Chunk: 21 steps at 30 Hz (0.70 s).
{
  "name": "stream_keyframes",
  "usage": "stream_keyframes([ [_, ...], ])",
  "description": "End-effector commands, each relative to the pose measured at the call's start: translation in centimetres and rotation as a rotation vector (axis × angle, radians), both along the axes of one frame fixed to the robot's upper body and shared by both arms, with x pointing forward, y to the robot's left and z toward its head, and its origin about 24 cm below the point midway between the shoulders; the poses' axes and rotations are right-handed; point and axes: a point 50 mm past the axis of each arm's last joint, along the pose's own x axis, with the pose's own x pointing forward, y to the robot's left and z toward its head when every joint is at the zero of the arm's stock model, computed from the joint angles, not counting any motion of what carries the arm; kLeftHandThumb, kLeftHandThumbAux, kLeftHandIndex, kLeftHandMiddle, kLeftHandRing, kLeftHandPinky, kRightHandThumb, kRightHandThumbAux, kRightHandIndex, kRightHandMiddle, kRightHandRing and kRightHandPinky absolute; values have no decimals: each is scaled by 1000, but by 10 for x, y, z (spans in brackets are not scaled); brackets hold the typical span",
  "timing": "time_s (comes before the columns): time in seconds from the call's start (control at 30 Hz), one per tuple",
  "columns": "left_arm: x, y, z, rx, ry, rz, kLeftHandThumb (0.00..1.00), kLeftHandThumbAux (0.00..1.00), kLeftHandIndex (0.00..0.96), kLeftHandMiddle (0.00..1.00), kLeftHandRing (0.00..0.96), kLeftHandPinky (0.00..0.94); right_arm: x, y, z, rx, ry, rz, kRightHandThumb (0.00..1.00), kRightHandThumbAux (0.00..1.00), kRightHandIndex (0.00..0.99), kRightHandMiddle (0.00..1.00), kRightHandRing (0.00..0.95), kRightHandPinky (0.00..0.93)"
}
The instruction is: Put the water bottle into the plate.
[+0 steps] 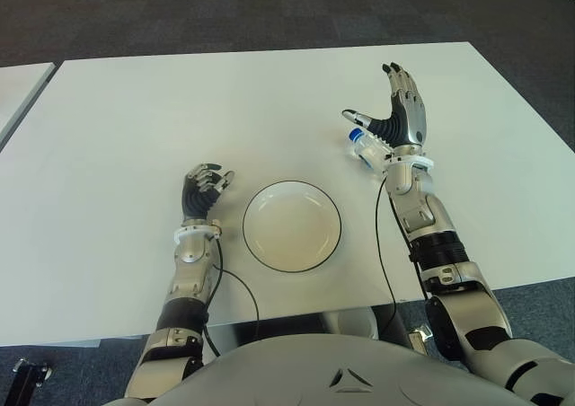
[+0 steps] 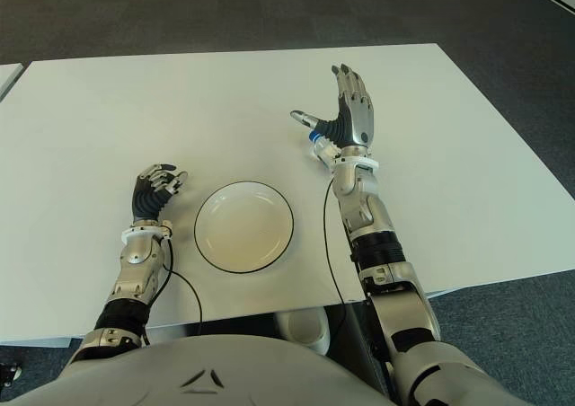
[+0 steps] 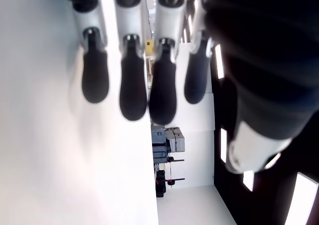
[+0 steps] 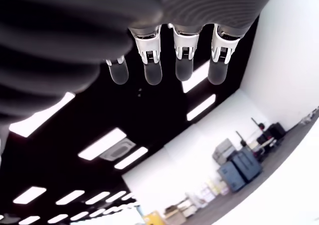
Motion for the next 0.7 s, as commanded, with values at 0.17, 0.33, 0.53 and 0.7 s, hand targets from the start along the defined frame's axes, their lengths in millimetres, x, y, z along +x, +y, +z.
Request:
stream_keyframes([
  [0.17, -5, -3, -8, -22, 40, -3, 709, 713, 435, 625, 596, 575, 17, -8, -19, -126, 251, -85, 592, 258, 0, 0, 0, 0],
  [0.33, -5, -3, -7, -11, 41, -1, 708, 713, 435, 618, 588, 566, 21, -10, -33, -161, 343, -108, 592, 243, 0, 0, 0, 0],
  [0.53, -5, -3, -7, -9, 50, -2, 709, 713, 436, 615, 586, 566, 24, -9, -47, -196, 442, -132, 577, 227, 0, 0, 0, 0],
  [0.7, -5, -3, -7, -18, 49, -1, 708, 713, 435, 613, 582, 565, 23, -10, -58, -212, 497, -155, 550, 214, 0, 0, 0, 0],
])
